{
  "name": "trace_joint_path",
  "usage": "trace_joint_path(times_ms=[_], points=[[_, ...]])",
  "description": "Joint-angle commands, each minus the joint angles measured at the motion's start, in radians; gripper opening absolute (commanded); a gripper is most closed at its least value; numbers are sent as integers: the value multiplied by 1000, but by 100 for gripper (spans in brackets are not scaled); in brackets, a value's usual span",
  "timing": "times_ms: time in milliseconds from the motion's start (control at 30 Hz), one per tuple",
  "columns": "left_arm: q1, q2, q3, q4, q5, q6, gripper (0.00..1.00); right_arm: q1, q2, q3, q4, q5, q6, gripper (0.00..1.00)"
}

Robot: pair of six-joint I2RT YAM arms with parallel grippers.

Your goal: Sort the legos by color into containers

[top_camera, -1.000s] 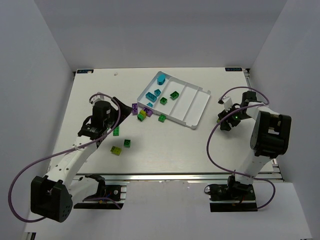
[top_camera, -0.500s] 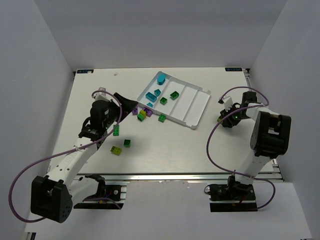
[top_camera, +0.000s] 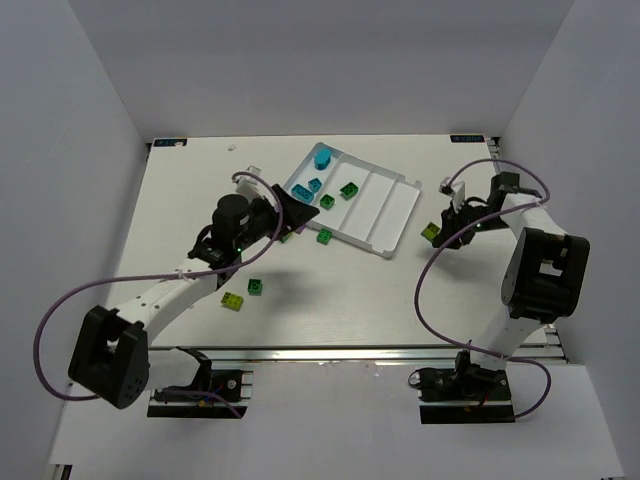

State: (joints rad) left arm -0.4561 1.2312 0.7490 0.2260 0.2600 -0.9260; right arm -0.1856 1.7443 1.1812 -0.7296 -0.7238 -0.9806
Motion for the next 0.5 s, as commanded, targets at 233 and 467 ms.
trace_joint_path(times_ms=[233, 467], points=[[-104, 111, 141, 291, 179, 159, 85, 190, -44, 227, -582, -462, -155, 6], [-116, 168, 239, 251, 266, 237, 84, 400, -66, 285, -580, -535, -89, 6]])
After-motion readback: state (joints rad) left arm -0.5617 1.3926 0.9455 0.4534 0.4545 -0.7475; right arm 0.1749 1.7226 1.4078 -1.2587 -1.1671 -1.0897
